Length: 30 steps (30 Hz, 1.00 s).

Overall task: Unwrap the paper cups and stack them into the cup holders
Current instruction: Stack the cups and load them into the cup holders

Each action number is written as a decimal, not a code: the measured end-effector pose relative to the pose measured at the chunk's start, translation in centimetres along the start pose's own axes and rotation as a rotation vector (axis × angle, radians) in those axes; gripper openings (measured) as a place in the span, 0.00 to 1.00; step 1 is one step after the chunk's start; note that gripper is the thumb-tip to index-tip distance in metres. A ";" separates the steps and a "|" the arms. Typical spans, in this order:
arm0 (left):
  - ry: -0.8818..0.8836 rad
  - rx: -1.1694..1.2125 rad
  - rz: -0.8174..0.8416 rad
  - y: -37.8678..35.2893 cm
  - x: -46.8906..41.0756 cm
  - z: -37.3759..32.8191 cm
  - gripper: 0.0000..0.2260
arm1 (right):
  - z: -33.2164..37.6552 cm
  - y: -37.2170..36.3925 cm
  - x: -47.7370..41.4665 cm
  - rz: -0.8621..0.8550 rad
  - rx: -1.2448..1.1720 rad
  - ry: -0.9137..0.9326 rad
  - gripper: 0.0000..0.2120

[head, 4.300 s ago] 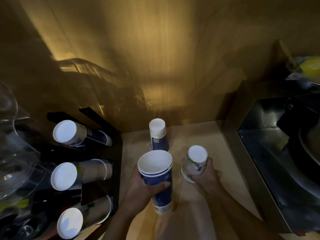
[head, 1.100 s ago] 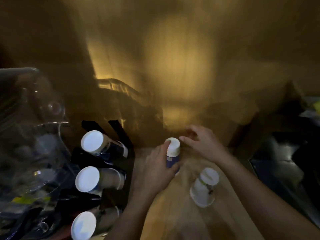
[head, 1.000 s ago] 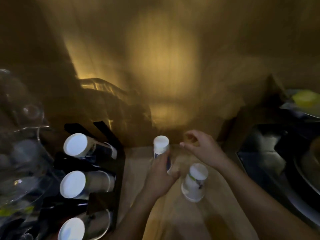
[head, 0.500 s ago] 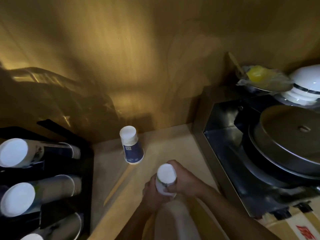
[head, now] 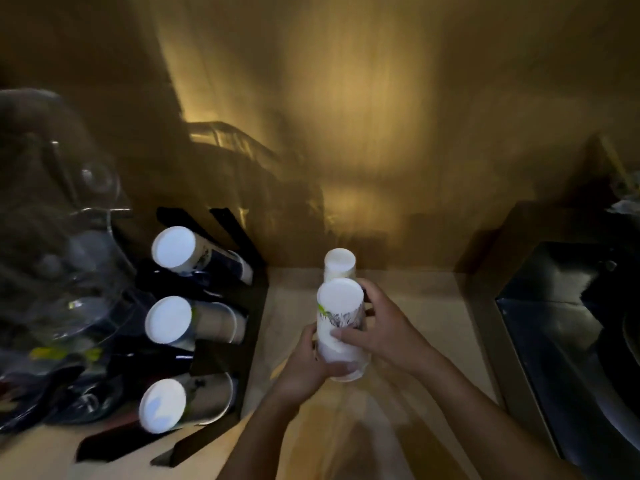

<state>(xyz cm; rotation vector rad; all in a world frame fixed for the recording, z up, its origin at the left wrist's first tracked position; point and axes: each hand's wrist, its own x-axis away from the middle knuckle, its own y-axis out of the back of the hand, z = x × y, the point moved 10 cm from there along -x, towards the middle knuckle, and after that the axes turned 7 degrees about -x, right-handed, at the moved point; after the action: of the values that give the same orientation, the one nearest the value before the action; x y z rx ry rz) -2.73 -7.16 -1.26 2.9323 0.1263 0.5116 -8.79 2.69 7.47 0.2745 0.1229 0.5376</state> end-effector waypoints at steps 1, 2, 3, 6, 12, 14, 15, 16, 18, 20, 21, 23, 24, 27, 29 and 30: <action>-0.020 -0.001 -0.021 1.4 0.6 -1.0 0.33 | 1.4 -0.7 -0.5 0.019 0.001 0.037 0.32; -0.040 0.007 -0.043 2.7 1.3 -1.9 0.33 | 2.8 -1.4 -0.9 0.040 -0.015 0.074 0.33; -0.052 0.037 -0.064 4.0 2.1 -2.7 0.33 | 4.2 -2.2 -1.2 0.062 -0.036 0.114 0.34; -0.103 0.199 -0.112 7.6 5.3 -5.1 0.30 | 9.0 -4.1 -1.9 0.116 -0.069 0.253 0.35; -0.202 0.242 -0.412 15.4 11.3 -7.5 0.26 | 17.5 -7.3 -2.2 0.156 -0.086 0.532 0.35; -0.230 0.237 -0.494 17.5 12.4 -7.8 0.27 | 19.2 -8.8 -2.2 0.185 -0.087 0.591 0.34; -0.239 0.226 -0.526 18.2 12.8 -8.0 0.27 | 19.9 -9.6 -2.3 0.193 -0.082 0.614 0.33; -0.242 0.215 -0.558 19.0 13.0 -8.0 0.28 | 20.3 -10.4 -2.4 0.200 -0.076 0.631 0.34; -0.258 0.220 -0.607 20.1 13.2 -7.8 0.26 | 20.7 -12.0 -2.7 0.218 -0.063 0.643 0.34; -0.288 0.248 -0.612 20.6 13.0 -7.7 0.24 | 20.4 -13.5 -3.0 0.224 -0.026 0.647 0.34; -0.303 0.262 -0.611 20.7 12.9 -7.8 0.24 | 20.0 -14.2 -3.1 0.231 0.002 0.645 0.35; -0.324 0.324 -0.617 21.0 12.5 -7.4 0.27 | 18.7 -15.9 -3.6 0.264 0.087 0.624 0.35; -0.335 0.355 -0.630 21.2 12.3 -7.1 0.27 | 17.8 -16.7 -3.8 0.289 0.137 0.604 0.35; -0.317 0.200 -0.761 21.7 12.3 -5.8 0.20 | 14.6 -19.0 -4.3 0.370 0.345 0.574 0.33; -0.238 -0.137 -0.834 21.3 12.1 -5.3 0.21 | 12.8 -20.0 -4.2 0.377 0.555 0.653 0.30; -0.203 -0.352 -0.868 21.0 11.9 -5.4 0.21 | 12.2 -20.2 -4.2 0.355 0.623 0.680 0.29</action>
<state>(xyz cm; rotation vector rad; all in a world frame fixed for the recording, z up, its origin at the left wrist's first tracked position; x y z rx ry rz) 7.74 -25.67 11.31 2.2568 1.0810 0.0770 -0.22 -18.84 13.49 0.7203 0.9242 0.9264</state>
